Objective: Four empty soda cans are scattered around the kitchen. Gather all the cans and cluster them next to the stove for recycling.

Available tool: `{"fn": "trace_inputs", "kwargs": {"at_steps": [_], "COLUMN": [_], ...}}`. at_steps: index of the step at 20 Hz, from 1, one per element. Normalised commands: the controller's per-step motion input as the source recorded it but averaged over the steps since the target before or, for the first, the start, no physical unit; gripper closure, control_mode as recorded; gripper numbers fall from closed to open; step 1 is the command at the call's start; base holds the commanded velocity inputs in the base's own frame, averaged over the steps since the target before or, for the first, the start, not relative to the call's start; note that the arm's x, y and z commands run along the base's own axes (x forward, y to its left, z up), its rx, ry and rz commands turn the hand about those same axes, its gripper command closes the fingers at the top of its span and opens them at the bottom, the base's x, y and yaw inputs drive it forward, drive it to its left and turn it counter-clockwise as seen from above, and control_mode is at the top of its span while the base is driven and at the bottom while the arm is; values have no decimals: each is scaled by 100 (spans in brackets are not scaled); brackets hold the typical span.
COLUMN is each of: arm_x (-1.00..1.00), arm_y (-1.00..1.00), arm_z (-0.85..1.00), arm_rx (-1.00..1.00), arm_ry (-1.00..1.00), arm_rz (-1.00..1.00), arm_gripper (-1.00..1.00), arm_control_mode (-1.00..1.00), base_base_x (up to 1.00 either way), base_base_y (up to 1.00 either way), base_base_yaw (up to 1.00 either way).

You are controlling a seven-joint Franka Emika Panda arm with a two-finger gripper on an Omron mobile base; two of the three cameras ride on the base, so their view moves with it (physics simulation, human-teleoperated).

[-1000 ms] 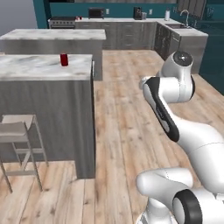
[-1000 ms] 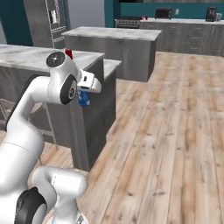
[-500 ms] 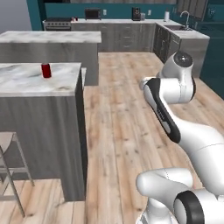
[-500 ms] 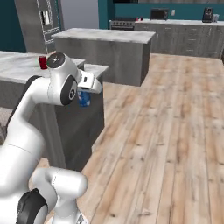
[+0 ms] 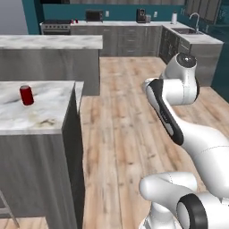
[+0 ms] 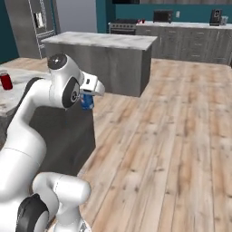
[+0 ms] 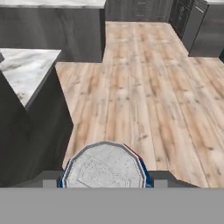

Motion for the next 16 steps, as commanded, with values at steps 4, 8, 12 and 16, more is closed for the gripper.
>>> {"fn": "trace_inputs", "kwargs": {"at_steps": [4, 8, 12, 16], "arm_x": [0, 0, 0, 0], "arm_y": [0, 0, 0, 0], "arm_z": [0, 0, 0, 0], "arm_rx": [0, 0, 0, 0], "arm_ry": [0, 0, 0, 0], "arm_rz": [0, 0, 0, 0], "arm_gripper": [100, 100, 100, 100], "arm_control_mode": [100, 100, 100, 100], "base_base_x": [100, 100, 100, 100], "base_base_y": [-40, -36, -41, -43], "base_base_yaw": [0, 0, 0, 0]}}
